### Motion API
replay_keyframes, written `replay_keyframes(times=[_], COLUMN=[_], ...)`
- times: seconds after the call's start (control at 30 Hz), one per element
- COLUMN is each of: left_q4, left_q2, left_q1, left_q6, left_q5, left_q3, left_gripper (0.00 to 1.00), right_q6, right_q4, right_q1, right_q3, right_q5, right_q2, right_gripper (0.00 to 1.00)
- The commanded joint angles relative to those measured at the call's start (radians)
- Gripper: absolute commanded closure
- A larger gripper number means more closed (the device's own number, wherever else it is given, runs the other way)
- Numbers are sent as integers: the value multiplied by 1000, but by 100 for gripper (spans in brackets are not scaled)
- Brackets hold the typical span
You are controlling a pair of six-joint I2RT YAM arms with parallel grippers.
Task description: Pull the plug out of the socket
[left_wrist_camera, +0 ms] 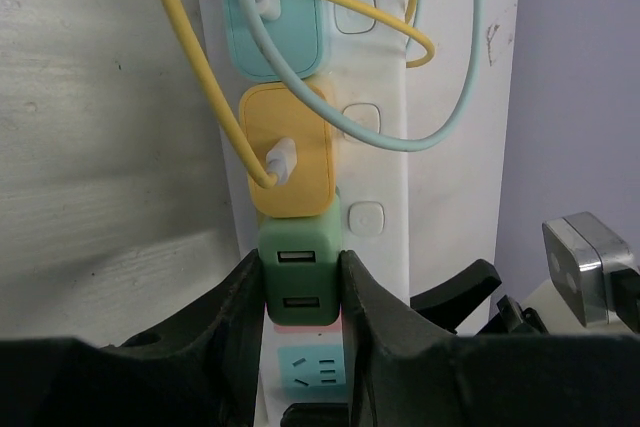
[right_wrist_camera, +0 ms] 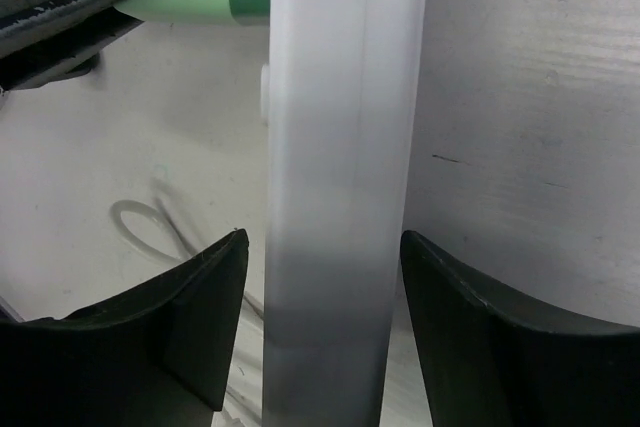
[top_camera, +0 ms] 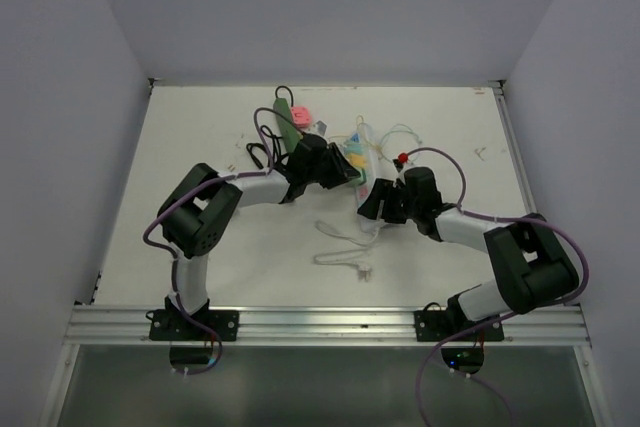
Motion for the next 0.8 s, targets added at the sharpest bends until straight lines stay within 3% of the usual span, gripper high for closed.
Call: replay_keyframes(times=[0.0, 0.57, 0.67, 0.77], left_q4=[47, 64, 67, 70], left_q2=[-12, -43, -44, -50], left_q1=[-5, -6, -6, -8], left_q6=[-5, 0, -2, -2], left_q5=[28, 42, 45, 50], left_q3=[-29, -77, -81, -84], left_gripper=[100, 100, 100, 100], right_q6=[-26, -18, -18, -14], right_q4=[-74, -144, -147, -147], right_q1=[6, 6, 6, 6], right_q3=[12, 175, 189, 189], right_q5=[6, 165, 171, 174], right_q2=[30, 94, 110, 117], right_gripper=[29, 31, 37, 54])
